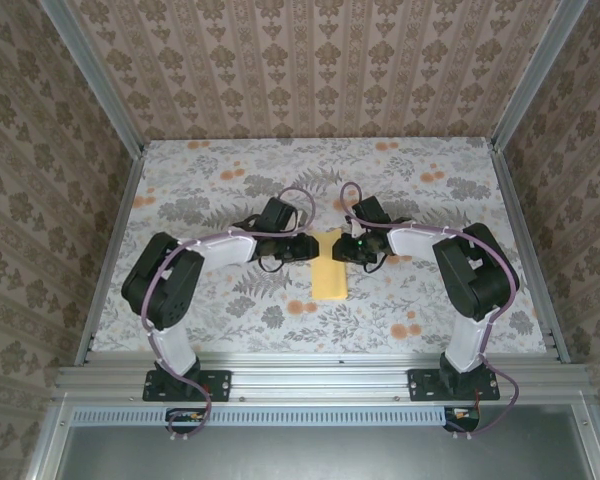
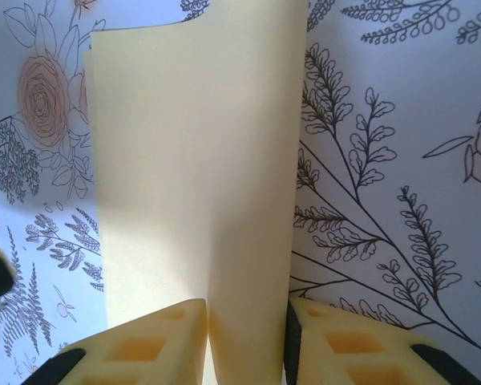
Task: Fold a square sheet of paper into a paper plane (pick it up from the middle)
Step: Hold the square sheet of paper at the center of the table.
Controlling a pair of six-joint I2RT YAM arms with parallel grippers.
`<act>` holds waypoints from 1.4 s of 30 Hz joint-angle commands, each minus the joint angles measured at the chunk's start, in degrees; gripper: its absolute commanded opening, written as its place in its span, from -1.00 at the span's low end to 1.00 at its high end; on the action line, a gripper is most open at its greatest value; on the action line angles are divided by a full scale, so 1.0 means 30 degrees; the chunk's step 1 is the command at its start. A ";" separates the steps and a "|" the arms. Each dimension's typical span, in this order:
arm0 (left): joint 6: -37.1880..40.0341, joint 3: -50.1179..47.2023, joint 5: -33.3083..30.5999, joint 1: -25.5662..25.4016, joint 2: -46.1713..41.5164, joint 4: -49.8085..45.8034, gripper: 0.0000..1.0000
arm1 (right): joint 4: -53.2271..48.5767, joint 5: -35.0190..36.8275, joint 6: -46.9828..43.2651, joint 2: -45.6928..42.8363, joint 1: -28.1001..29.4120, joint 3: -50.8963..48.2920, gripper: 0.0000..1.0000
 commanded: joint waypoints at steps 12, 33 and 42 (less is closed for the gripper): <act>0.0400 0.0133 -0.0466 0.0714 -0.1318 -0.0871 -0.28 | 0.0033 -0.0142 -0.0224 0.0095 -0.0254 -0.0542 -0.28; 0.0525 -0.0044 -0.0455 0.1026 -0.1238 -0.0922 -0.26 | -0.1396 0.0408 -0.2011 0.0043 -0.0223 -0.0193 -0.28; 0.0265 -0.0163 -0.0281 0.1022 -0.1120 -0.0724 -0.25 | -0.1556 0.0502 -0.1734 0.0401 -0.0022 0.0069 -0.29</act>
